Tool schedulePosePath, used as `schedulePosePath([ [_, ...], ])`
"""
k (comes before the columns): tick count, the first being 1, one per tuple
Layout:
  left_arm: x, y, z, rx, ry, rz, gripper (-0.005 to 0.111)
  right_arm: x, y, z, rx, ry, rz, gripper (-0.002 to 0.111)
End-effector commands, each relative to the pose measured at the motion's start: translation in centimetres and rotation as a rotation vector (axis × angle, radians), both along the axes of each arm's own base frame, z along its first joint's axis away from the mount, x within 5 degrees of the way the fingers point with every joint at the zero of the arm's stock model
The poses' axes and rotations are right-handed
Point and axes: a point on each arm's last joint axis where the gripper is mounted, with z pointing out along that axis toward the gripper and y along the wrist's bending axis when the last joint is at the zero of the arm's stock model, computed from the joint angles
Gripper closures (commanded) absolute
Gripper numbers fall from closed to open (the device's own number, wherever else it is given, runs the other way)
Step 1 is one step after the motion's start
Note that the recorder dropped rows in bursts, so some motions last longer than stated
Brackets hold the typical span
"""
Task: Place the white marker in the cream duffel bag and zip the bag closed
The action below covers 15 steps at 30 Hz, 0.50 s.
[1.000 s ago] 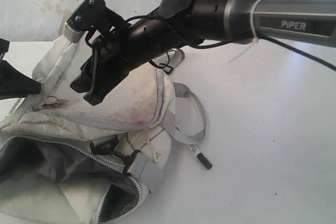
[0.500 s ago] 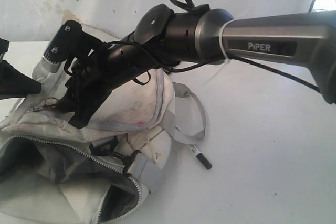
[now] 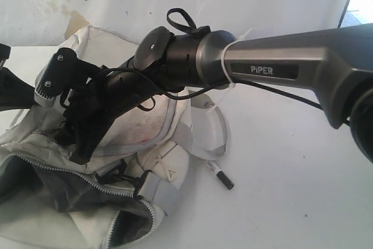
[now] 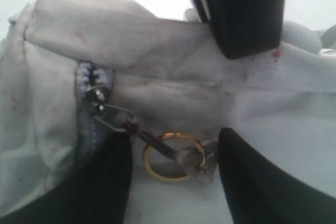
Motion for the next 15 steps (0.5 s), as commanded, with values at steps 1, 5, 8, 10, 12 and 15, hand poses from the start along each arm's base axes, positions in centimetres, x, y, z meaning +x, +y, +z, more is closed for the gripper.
schedulePosePath([
  [1,0.2,0.0,0.6,-0.031,-0.021,0.011,0.106,-0.1,0.2,0.0,0.002,-0.006,0.009,0.071],
  [5,0.1,0.0,0.5,-0.027,-0.02,0.009,0.106,-0.1,0.2,-0.1,0.004,0.048,-0.026,0.096],
  [8,0.1,0.1,0.4,-0.007,-0.018,0.004,0.106,0.0,-0.1,-0.2,-0.018,0.071,-0.058,0.108],
  [10,0.1,0.2,0.3,0.013,-0.02,0.008,0.106,0.0,-0.3,-0.2,-0.05,0.074,-0.071,0.108],
  [12,0.1,0.2,0.2,0.022,-0.021,0.009,0.106,0.0,-0.7,-0.2,-0.096,0.074,-0.087,0.108],
  [15,0.2,0.3,0.2,0.029,-0.023,0.015,0.106,0.0,-1.4,0.5,-0.142,0.098,-0.148,0.108],
])
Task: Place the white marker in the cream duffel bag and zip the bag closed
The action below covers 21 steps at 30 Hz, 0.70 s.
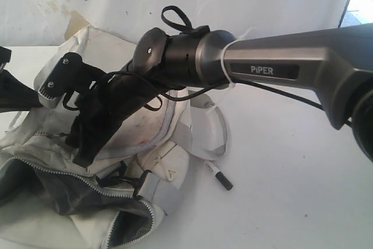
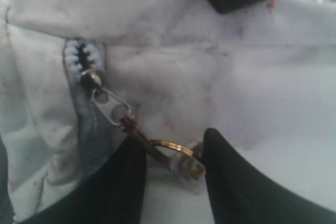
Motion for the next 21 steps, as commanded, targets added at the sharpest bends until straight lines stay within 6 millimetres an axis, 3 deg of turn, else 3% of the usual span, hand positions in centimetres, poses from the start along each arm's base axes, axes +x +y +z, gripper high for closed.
schedulePosePath([
  [1,0.2,0.2,0.3,0.007,-0.022,0.017,0.106,0.0,-1.0,1.2,-0.074,0.02,-0.075,0.108],
  [9,0.1,0.3,0.2,0.028,-0.019,0.009,0.106,-0.9,-2.5,4.1,-0.122,0.111,-0.194,0.108],
  [15,0.0,0.7,-0.4,0.118,-0.015,-0.014,0.106,-1.3,-4.8,4.1,-0.355,0.114,-0.254,0.108],
  [21,-0.1,1.0,-0.7,0.154,0.01,-0.004,0.106,-1.4,-5.7,4.6,-0.42,0.094,-0.265,0.108],
])
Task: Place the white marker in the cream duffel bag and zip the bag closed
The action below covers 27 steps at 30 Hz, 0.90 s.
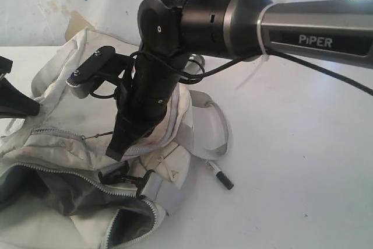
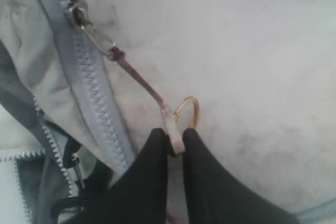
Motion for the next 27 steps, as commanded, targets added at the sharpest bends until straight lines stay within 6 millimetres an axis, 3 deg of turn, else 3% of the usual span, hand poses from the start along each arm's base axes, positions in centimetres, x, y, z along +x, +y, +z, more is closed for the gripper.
schedulePosePath([
  [1,0.0,0.6,-0.2,0.08,0.013,0.022,0.106,0.0,-1.1,0.9,-0.081,-0.032,-0.012,0.108],
  [12,-0.1,1.0,-0.6,0.136,0.041,0.029,0.107,1.2,-4.6,3.0,-0.331,-0.217,-0.174,0.108],
  [17,-0.1,1.1,-0.6,0.138,0.044,0.044,0.107,1.1,-5.7,2.9,-0.409,-0.166,-0.231,0.108],
  [27,0.0,1.1,-0.6,0.14,0.04,0.056,0.107,0.5,-5.5,3.1,-0.343,-0.099,-0.282,0.108],
])
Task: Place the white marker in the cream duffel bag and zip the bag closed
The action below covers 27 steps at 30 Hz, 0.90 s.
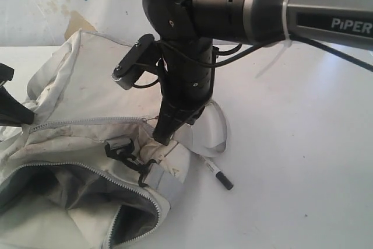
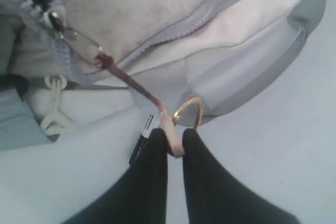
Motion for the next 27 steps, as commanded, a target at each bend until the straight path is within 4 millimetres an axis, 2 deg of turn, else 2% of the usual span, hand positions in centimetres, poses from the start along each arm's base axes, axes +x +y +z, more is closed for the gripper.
schedulePosePath([
  [1,0.2,0.6,0.1,0.054,-0.023,0.016,0.107,-0.3,-0.7,0.7,0.034,0.056,-0.068,0.108],
  [4,0.2,0.6,0.1,0.056,-0.025,0.018,0.107,-1.5,0.3,0.6,0.146,0.191,-0.044,0.108],
  [7,0.2,0.6,0.1,0.055,-0.025,0.016,0.107,-2.1,0.8,0.7,0.203,0.251,-0.05,0.108],
  [16,1.1,0.6,1.7,0.045,-0.102,-0.02,0.106,-2.1,0.9,0.6,0.205,0.255,-0.051,0.108],
  [19,1.2,0.6,1.8,0.052,-0.114,-0.029,0.094,-2.1,0.9,0.6,0.204,0.254,-0.051,0.108],
  [24,1.2,0.6,1.9,0.054,-0.124,-0.052,0.056,-2.1,0.9,0.6,0.204,0.254,-0.051,0.108],
  [27,1.4,0.7,2.1,0.073,-0.146,-0.055,0.046,-2.1,0.9,0.6,0.204,0.254,-0.051,0.108],
])
